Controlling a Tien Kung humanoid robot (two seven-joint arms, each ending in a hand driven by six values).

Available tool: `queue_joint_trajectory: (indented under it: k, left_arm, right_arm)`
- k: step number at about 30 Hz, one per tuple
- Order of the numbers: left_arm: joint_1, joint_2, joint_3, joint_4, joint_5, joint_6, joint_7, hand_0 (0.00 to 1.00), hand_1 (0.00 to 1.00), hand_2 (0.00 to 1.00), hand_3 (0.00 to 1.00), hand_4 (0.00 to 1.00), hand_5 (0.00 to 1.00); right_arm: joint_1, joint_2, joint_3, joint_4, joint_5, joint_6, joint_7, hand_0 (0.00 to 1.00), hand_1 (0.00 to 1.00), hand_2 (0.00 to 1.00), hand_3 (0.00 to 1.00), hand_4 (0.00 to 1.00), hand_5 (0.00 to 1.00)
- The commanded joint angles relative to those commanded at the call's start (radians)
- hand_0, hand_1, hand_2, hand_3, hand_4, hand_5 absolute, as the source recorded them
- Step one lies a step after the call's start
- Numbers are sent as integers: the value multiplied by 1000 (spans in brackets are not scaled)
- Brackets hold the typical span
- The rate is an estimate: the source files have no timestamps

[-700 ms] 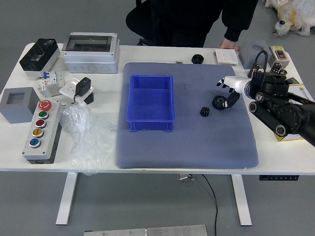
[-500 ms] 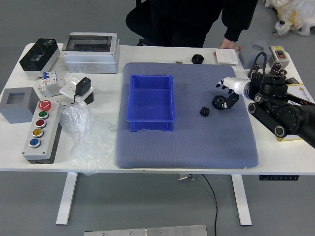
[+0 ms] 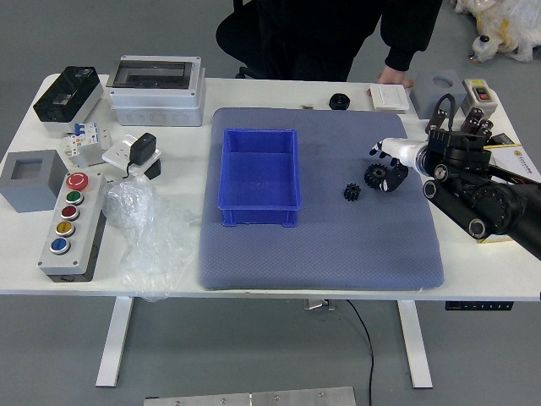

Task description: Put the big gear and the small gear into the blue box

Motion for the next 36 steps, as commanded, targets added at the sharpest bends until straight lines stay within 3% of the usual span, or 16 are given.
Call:
queue_joint_trajectory:
  k: [12,18,19,36]
  left_arm:
    - [-3,-2,1,0,-1,0,0,861,830,827,783,601,375]
    - [-5,-4,3,0,-1,0,0,861,830,827,783,601,375]
    - [-5,-5,3,0,-1,0,0,861,830,826,783,601,375]
    - [-10,-12,7,0,-2,0,0,861,830,827,783,600,374]
  right_arm:
    - [2,5,-2,-13,2,-4,-1,747,760,859,921,737,45]
    - [7,10,-1,-24,-1,-13,1,729,735,830,899,737,46]
    - [8,11,-1,-26,-2,-15,1,688,694,787,866,732,44]
    - [10,28,2,-43,-15,-27,-2,673,680,785,867,726,40]
